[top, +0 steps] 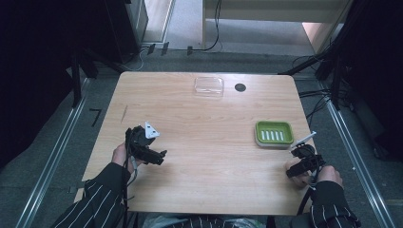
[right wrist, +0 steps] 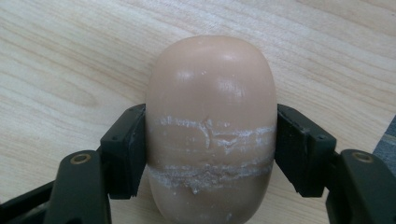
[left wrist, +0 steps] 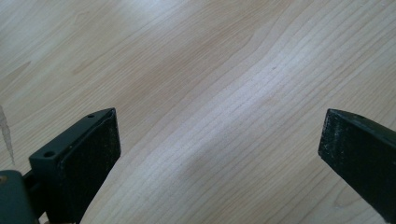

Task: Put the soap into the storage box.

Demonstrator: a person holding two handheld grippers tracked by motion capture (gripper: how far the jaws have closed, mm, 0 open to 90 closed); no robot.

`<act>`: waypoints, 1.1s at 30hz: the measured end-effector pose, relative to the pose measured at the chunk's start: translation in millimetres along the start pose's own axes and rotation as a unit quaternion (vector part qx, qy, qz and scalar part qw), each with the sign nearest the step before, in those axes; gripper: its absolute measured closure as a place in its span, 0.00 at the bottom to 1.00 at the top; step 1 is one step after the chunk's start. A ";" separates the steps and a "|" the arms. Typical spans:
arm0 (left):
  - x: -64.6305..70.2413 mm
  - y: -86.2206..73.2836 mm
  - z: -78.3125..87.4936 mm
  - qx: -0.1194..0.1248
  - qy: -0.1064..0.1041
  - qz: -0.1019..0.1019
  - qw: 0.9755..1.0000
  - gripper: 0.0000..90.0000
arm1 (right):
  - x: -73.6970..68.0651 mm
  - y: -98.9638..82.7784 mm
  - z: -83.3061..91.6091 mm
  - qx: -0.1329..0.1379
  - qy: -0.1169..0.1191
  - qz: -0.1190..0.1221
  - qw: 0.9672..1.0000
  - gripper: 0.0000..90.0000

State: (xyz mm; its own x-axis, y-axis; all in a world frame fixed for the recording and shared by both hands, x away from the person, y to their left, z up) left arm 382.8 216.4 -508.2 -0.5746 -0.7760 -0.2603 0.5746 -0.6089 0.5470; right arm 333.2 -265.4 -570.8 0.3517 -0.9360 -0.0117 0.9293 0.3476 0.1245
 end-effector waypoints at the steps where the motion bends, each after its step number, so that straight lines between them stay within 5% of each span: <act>1: 0.1 0.1 -0.1 0.000 0.000 0.000 1.000 0.00 | -0.9 -0.3 0.2 0.000 0.000 -0.001 1.000 0.37; 33: 0.2 0.3 0.3 0.001 -0.001 -0.001 1.000 0.00 | -1.2 3.1 18.9 0.023 -0.008 0.025 0.999 0.37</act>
State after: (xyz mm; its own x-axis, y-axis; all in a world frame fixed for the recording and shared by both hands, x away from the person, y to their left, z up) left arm 382.7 216.1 -507.8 -0.5766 -0.7747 -0.2595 0.5725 -0.6097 0.5482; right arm 333.6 -264.3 -551.7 0.3963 -0.9181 0.0110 0.9041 0.3923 0.1696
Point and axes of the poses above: each handheld gripper's, and its own axes: z roughly backward along the jaws, y roughly out of its top, x roughly to its right, the point moved 10 cm from there along -z, roughly forward along the jaws, and after that the axes turned 2 degrees about y, right-handed, at the moved point
